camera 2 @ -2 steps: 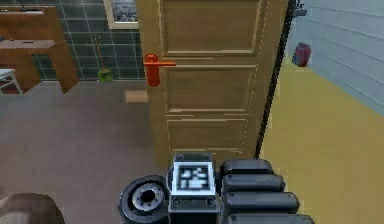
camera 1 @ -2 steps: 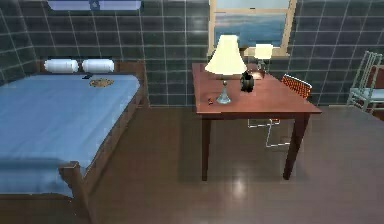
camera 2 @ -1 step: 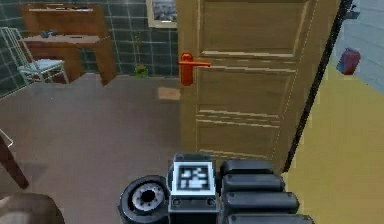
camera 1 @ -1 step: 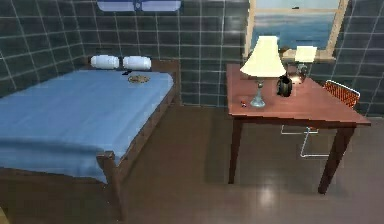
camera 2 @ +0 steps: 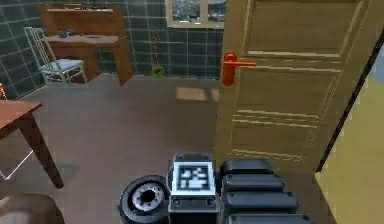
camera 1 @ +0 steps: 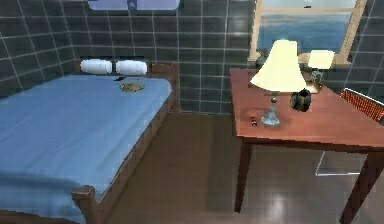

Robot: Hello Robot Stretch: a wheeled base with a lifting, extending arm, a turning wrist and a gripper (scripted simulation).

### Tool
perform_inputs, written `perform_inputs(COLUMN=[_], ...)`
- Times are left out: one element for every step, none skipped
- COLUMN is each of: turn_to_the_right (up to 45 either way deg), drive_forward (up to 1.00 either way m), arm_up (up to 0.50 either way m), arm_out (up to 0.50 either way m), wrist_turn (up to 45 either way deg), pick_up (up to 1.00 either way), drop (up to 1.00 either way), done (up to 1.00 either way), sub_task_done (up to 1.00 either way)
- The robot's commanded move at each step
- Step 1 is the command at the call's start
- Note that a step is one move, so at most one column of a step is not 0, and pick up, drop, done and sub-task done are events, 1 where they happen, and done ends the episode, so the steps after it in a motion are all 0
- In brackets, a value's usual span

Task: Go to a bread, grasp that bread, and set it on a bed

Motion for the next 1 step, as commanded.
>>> perform_inputs(turn_to_the_right=[-3.0], drive_forward=[0.00], arm_up=[0.00], arm_out=[0.00], wrist_turn=[0.0], pick_up=[0.00], drop=[0.00], done=[0.00], sub_task_done=[0.00])
